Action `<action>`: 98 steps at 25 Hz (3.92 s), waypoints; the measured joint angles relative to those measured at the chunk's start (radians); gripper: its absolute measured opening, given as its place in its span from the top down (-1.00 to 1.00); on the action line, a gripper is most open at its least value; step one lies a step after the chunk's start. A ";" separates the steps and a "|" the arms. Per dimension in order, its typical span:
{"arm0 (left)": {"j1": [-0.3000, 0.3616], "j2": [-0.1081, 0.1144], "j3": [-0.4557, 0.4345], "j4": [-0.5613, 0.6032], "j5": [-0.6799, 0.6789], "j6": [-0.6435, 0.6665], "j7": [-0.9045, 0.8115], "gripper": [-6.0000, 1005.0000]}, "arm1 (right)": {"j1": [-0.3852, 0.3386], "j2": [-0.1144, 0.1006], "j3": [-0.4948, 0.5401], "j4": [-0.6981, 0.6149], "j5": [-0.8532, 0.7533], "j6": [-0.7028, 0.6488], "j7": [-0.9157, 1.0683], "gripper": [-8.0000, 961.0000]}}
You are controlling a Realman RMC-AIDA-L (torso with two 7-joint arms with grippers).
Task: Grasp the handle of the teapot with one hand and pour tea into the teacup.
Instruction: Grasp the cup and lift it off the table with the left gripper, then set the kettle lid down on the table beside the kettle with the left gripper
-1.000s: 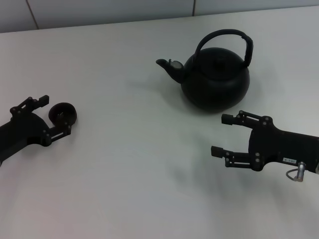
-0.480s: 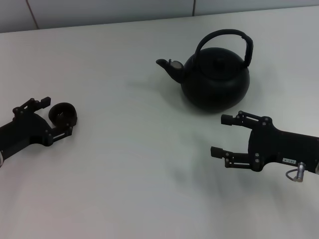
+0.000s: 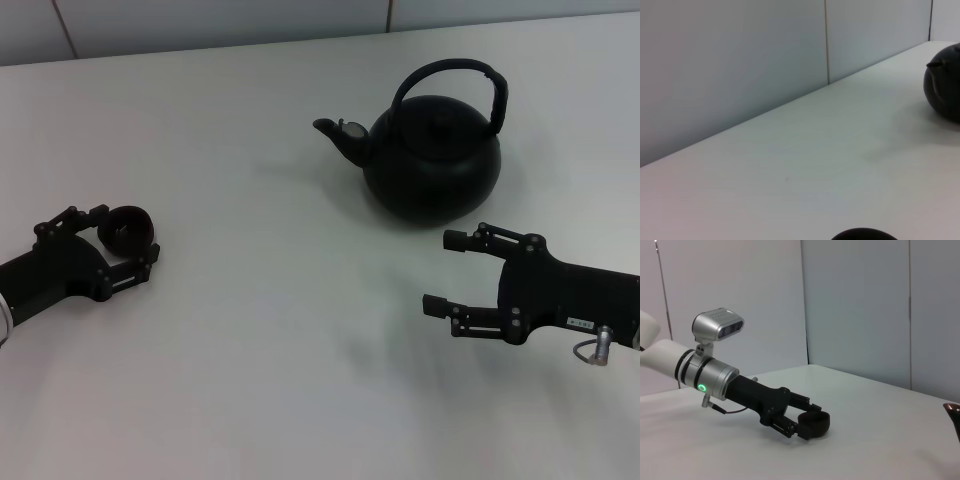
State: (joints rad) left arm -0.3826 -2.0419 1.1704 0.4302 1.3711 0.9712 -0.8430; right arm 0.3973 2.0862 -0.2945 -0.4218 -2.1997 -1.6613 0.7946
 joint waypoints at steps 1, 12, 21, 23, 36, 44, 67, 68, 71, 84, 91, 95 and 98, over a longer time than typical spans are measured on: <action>-0.001 -0.001 0.000 0.000 0.001 -0.003 -0.001 -0.72 | 0.000 0.000 0.000 0.000 0.000 0.000 0.000 -0.74; 0.000 -0.013 0.000 0.021 0.002 -0.017 0.013 -0.67 | -0.001 0.000 0.003 0.000 0.000 -0.001 0.000 -0.74; -0.006 -0.009 0.000 0.022 0.002 -0.020 0.005 -0.40 | -0.002 0.000 0.005 -0.001 0.000 -0.006 0.000 -0.74; -0.007 -0.009 0.001 0.022 0.002 -0.021 0.005 -0.40 | -0.002 0.000 0.005 -0.002 0.000 -0.007 0.000 -0.74; -0.117 -0.036 0.108 0.025 -0.001 -0.011 -0.035 -0.40 | -0.002 0.000 0.005 -0.004 0.004 -0.024 -0.002 -0.74; -0.160 -0.038 0.153 0.006 -0.007 -0.036 -0.039 -0.40 | -0.002 0.000 0.005 -0.015 0.013 -0.042 -0.002 -0.74; -0.180 -0.038 0.247 -0.020 -0.025 -0.097 -0.039 -0.40 | -0.002 0.000 0.005 -0.014 0.014 -0.043 -0.003 -0.75; -0.180 -0.038 0.247 -0.021 -0.026 -0.097 -0.039 -0.40 | -0.002 0.000 0.005 -0.014 0.014 -0.043 -0.003 -0.75; -0.180 -0.038 0.247 -0.022 -0.027 -0.097 -0.039 -0.40 | -0.002 0.000 0.005 -0.014 0.014 -0.043 -0.003 -0.75; -0.180 -0.038 0.247 -0.023 -0.026 -0.089 -0.039 -0.55 | -0.002 0.000 0.005 -0.014 0.014 -0.043 -0.006 -0.75; -0.177 -0.038 0.249 -0.022 -0.024 -0.080 -0.039 -0.58 | -0.002 0.000 0.005 -0.014 0.014 -0.041 -0.006 -0.75; -0.162 -0.033 0.241 0.003 -0.023 -0.006 -0.045 -0.59 | -0.002 0.000 0.005 -0.014 0.014 -0.040 -0.006 -0.75; -0.149 -0.030 0.241 0.020 -0.022 -0.003 -0.057 -0.59 | -0.002 0.000 0.005 -0.014 0.014 -0.039 -0.006 -0.75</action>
State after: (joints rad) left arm -0.5316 -2.0716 1.4114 0.4507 1.3491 0.9681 -0.9001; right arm 0.3950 2.0862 -0.2899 -0.4356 -2.1859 -1.6999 0.7884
